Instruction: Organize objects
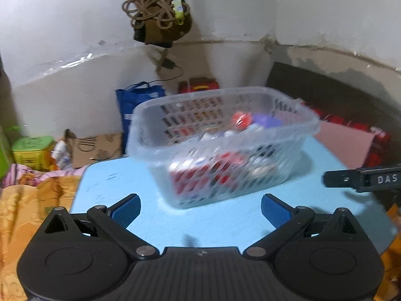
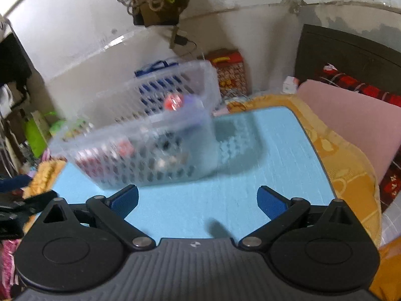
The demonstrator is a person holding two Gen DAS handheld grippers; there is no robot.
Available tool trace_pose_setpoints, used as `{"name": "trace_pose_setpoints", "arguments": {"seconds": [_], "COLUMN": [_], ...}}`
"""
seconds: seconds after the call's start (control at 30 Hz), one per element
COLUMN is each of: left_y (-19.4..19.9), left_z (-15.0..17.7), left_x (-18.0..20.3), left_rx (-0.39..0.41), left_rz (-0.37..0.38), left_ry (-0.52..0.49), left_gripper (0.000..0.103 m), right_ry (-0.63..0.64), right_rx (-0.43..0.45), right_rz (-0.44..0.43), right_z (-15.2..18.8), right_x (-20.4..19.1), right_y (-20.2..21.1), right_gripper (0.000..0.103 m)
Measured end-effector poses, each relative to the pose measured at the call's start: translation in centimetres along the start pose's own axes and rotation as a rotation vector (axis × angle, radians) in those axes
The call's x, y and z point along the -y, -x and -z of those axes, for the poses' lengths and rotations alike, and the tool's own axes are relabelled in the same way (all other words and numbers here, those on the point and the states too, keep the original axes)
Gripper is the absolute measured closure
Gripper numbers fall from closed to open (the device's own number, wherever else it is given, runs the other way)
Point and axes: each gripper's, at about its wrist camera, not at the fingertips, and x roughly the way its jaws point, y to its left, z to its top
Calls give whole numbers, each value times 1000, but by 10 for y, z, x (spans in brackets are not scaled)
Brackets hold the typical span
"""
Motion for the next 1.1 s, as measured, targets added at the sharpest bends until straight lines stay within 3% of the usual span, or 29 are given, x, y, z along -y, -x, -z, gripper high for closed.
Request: {"name": "trace_pose_setpoints", "arguments": {"seconds": [0.23, 0.57, 1.1], "left_y": [0, -4, -1], "left_z": [-34, -30, -30], "left_x": [2, -9, 2], "left_rx": [53, 79, 111], "left_rz": [-43, -84, -121], "left_ry": [8, 36, 14], "left_gripper": [0, 0, 0], "right_ry": [74, 136, 158], "right_rx": [115, 118, 129], "right_rz": [99, 139, 171], "right_z": [-23, -22, -23], "right_x": [-26, -41, -40], "right_y": [18, -1, 14], "right_gripper": [0, 0, 0]}}
